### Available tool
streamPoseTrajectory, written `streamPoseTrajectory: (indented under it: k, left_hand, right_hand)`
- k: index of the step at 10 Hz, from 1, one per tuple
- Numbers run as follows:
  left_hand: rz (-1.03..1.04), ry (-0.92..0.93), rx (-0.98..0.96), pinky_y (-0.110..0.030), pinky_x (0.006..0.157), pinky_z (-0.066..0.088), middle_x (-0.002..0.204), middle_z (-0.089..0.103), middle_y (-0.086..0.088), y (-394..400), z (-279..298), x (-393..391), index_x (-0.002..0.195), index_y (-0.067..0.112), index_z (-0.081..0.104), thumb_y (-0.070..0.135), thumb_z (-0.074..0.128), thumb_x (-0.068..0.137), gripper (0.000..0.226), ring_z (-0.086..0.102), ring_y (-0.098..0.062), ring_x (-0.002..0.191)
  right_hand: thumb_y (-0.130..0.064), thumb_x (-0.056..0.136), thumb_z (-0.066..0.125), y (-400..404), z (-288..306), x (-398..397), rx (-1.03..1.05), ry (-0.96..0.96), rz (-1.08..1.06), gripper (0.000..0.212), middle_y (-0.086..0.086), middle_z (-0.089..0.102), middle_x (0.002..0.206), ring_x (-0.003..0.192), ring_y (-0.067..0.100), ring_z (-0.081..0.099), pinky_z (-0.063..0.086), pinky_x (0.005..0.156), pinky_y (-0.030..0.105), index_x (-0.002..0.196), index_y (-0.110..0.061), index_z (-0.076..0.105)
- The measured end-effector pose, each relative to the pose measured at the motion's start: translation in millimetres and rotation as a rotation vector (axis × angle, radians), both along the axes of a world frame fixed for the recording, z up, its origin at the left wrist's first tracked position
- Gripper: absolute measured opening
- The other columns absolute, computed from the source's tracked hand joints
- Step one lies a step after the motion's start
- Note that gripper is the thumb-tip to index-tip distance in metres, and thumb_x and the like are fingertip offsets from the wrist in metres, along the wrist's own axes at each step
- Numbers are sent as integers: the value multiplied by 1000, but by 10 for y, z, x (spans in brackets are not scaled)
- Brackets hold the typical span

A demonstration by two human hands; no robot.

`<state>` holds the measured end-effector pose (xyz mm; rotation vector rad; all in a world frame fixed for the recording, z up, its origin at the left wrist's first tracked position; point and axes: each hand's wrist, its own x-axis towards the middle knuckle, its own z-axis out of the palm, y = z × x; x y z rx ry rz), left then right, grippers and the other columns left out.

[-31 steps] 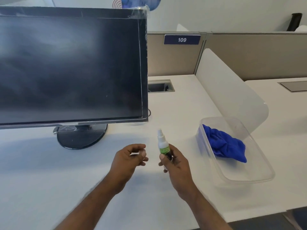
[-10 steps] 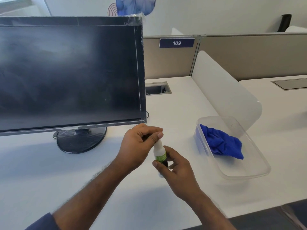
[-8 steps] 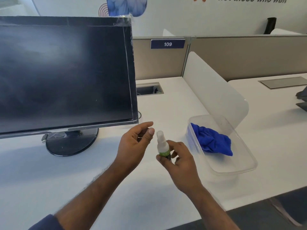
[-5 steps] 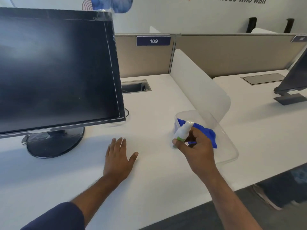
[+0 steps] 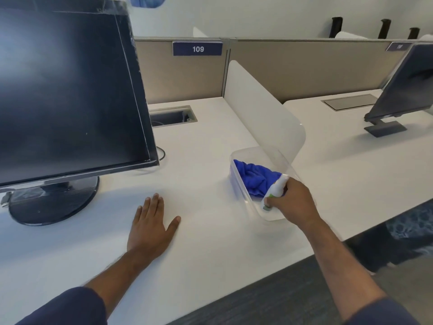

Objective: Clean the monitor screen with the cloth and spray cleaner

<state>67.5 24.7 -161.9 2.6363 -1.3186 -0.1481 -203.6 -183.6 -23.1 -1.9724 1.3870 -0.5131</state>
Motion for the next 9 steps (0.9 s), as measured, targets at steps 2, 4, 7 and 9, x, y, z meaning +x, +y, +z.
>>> streamPoseTrajectory:
  k: [2, 4, 7, 9]
  left_hand:
    - [-3, -20, 17, -33, 122, -4, 167, -3, -1, -3, -17, 7, 158, 11, 4, 69, 12, 93, 87, -6, -17, 153]
    - [0, -19, 21, -34, 122, -3, 167, -2, -1, 0, -10, -1, 157, 10, 4, 68, 13, 94, 86, -6, -18, 153]
    - [3, -4, 33, -36, 123, -1, 167, -1, -3, -6, 23, -8, 157, 9, 6, 66, 17, 95, 85, -4, -19, 153]
    - [30, 33, -34, -35, 123, 1, 167, 6, -3, 63, 95, 15, 157, 9, 8, 62, 27, 97, 83, 0, -19, 153]
  right_hand:
    - [-22, 65, 84, -7, -114, 27, -25, 143, 39, 27, -7, 60, 66, 70, 19, 60, 45, 59, 32, 71, -18, 59]
    - [-29, 66, 84, 2, -153, 32, -31, 299, 53, 29, -3, 64, 73, 75, 23, 64, 49, 70, 37, 79, -14, 63]
    - [-27, 65, 85, -55, -80, 10, 62, 264, 37, 36, -5, 59, 82, 84, 24, 61, 50, 79, 39, 90, -15, 62]
    - [-34, 67, 88, -40, 135, -10, 89, 141, 28, 80, 0, 58, 129, 108, 20, 57, 43, 79, 28, 135, -17, 50]
